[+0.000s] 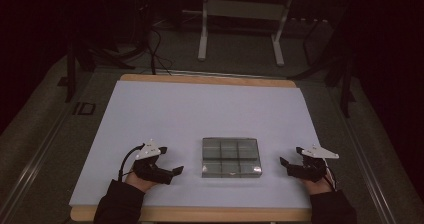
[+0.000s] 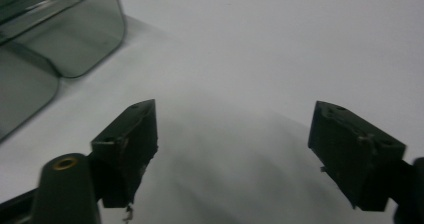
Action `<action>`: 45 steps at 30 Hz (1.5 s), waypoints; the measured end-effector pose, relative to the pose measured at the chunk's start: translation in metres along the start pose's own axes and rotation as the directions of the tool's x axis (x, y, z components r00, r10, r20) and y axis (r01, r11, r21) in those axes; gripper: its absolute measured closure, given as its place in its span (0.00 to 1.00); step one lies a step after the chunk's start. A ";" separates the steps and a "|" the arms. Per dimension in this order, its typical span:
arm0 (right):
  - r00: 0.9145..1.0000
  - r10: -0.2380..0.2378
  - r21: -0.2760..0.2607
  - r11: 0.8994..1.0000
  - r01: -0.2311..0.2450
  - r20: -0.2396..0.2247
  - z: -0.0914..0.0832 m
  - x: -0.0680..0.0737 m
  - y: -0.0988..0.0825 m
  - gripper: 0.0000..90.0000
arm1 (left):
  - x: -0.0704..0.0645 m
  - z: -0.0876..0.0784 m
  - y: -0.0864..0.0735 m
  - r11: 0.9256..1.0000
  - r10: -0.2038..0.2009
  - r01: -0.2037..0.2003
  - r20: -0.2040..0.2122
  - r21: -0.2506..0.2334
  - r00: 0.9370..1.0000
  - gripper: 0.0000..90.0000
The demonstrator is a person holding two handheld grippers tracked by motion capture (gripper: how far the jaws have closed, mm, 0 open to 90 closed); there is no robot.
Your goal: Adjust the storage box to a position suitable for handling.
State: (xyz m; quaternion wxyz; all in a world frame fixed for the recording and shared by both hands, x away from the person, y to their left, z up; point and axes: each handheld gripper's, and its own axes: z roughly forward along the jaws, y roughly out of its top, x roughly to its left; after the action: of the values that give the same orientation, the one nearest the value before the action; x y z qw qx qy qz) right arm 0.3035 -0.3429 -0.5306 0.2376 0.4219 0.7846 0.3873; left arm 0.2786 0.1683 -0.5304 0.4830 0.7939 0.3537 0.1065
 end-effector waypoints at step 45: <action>0.905 -0.232 -0.005 0.969 0.246 -0.356 0.011 0.056 0.010 1.00 | -0.040 0.045 0.017 0.968 0.203 -0.222 0.154 0.120 0.967 1.00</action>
State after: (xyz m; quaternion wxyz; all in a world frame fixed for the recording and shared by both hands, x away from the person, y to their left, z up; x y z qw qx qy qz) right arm 0.2866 -0.2873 -0.5316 0.1297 0.2507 0.8678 0.4090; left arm 0.2803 0.1061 -0.5327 0.4373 0.8638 0.2379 0.0774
